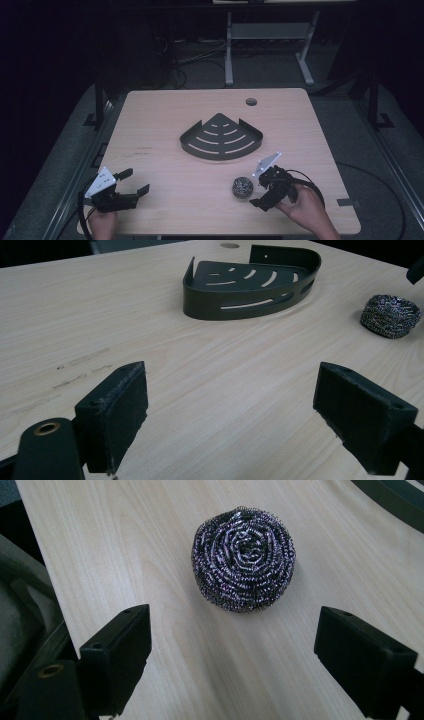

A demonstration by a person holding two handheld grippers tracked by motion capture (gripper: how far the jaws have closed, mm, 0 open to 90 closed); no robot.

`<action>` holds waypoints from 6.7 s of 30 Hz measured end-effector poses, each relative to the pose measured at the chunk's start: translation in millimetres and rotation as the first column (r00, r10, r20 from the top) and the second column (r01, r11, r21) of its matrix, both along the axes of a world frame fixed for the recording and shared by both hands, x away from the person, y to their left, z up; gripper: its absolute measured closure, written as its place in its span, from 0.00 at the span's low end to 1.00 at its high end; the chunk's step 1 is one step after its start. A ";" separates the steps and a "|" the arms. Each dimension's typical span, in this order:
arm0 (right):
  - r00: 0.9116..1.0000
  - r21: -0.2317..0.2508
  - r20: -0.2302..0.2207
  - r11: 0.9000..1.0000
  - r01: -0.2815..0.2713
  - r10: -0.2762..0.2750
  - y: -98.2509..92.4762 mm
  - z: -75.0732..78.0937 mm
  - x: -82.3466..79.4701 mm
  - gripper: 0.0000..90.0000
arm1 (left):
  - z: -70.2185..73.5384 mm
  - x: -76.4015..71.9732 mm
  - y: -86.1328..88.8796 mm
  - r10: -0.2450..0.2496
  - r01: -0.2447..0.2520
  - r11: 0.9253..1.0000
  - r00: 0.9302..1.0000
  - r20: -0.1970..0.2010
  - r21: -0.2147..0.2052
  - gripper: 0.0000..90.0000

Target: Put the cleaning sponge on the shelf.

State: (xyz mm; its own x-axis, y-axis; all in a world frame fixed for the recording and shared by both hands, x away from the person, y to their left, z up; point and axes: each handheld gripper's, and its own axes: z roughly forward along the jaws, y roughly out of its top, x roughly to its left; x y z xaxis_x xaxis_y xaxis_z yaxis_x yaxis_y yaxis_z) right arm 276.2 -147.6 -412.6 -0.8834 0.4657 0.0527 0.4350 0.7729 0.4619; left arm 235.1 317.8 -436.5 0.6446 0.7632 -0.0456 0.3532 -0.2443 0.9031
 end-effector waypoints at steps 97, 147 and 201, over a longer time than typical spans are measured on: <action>0.996 -0.131 -0.062 0.988 -0.077 0.070 51.2 -28.6 36.6 0.33 | 1.1 -1.8 2.3 0.006 -0.006 1.000 1.000 0.004 -0.009 0.15; 0.997 -0.091 -0.049 0.994 -0.064 0.060 41.9 21.5 61.7 0.34 | 1.1 -1.4 1.4 0.004 -0.004 1.000 1.000 0.004 -0.014 0.15; 0.994 -0.113 -0.066 0.989 -0.094 0.087 74.8 50.3 116.2 0.34 | 2.1 -1.3 4.2 0.008 -0.008 1.000 1.000 0.008 -0.027 0.15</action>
State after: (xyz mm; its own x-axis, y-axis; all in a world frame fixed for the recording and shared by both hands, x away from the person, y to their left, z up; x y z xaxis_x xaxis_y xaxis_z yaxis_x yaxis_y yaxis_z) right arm 392.4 -72.7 -362.4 -0.9191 0.3898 0.0580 0.3851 0.8571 0.3422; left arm 233.8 322.0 -434.4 0.6387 0.7670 -0.0606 0.3476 -0.2173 0.9121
